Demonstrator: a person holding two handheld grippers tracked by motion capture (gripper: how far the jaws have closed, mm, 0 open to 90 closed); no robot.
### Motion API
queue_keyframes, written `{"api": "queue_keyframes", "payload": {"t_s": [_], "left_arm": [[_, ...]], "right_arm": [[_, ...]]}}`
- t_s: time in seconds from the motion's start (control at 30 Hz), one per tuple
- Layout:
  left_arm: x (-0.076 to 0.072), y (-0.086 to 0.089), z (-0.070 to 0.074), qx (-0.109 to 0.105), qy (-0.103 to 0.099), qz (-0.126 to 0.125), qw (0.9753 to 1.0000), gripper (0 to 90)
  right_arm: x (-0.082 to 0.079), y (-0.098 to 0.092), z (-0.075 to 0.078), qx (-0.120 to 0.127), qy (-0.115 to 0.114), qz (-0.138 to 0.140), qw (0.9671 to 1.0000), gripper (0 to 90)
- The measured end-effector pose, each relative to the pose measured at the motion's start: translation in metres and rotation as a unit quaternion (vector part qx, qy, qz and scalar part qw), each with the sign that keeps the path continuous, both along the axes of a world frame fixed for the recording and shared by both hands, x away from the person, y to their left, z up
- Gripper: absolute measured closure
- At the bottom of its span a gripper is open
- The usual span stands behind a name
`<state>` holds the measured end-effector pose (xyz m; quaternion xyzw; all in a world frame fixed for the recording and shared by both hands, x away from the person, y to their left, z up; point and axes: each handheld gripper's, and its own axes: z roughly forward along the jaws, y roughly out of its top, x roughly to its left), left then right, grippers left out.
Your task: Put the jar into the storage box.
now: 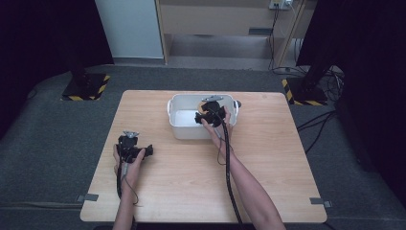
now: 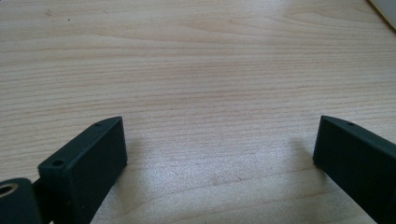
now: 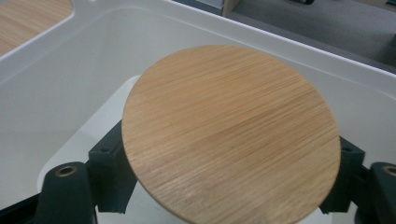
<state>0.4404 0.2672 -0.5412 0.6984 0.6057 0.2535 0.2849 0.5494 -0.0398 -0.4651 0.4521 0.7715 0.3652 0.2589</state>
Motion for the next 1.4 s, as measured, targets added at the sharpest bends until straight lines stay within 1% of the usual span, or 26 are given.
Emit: {"api": "queue_keyframes", "payload": {"t_s": [0.03, 0.2, 0.27, 0.33, 0.5, 0.6, 0.8, 0.87, 0.93, 1.1, 1.27, 1.4], "left_arm": [[0.000, 0.000, 0.000, 0.000, 0.000, 0.000, 1.0000, 1.2], [0.000, 0.000, 0.000, 0.000, 0.000, 0.000, 1.0000, 1.2], [0.000, 0.000, 0.000, 0.000, 0.000, 0.000, 1.0000, 1.2], [0.000, 0.000, 0.000, 0.000, 0.000, 0.000, 1.0000, 1.2], [0.000, 0.000, 0.000, 0.000, 0.000, 0.000, 1.0000, 1.2], [0.000, 0.000, 0.000, 0.000, 0.000, 0.000, 1.0000, 1.1], [0.000, 0.000, 0.000, 0.001, 0.000, 0.000, 1.0000, 1.0], [0.000, 0.000, 0.000, 0.001, 0.000, 0.000, 1.0000, 1.0], [0.000, 0.000, 0.000, 0.001, 0.000, 0.001, 1.0000, 1.0], [0.000, 0.000, 0.000, 0.002, 0.000, 0.001, 1.0000, 0.9], [0.000, 0.000, 0.000, 0.002, 0.000, 0.001, 1.0000, 0.9], [0.000, 0.000, 0.000, 0.001, 0.000, 0.002, 1.0000, 0.9]], "right_arm": [[0.000, 0.000, 0.000, 0.001, 0.001, 0.000, 1.0000, 20.8], [0.000, 0.000, 0.003, 0.008, 0.001, -0.005, 0.9999, 7.2], [0.001, 0.001, 0.003, 0.011, 0.005, -0.005, 0.9999, 3.9], [0.000, 0.001, 0.005, 0.011, 0.003, -0.004, 0.9999, 2.8], [-0.002, 0.001, 0.009, 0.017, 0.006, 0.001, 0.9998, 2.6], [-0.005, -0.001, 0.014, 0.021, 0.008, 0.005, 0.9997, 2.6], [-0.016, -0.012, 0.032, 0.036, 0.007, 0.011, 0.9993, 2.5], [-0.021, -0.016, 0.040, 0.031, 0.007, 0.015, 0.9994, 2.5], [-0.026, -0.021, 0.048, 0.031, 0.002, 0.020, 0.9993, 2.5], [-0.040, -0.036, 0.066, 0.039, -0.002, 0.027, 0.9989, 2.6], [-0.054, -0.052, 0.082, 0.031, -0.014, 0.024, 0.9991, 2.7], [-0.065, -0.067, 0.092, 0.033, -0.019, 0.023, 0.9990, 2.7]]}}
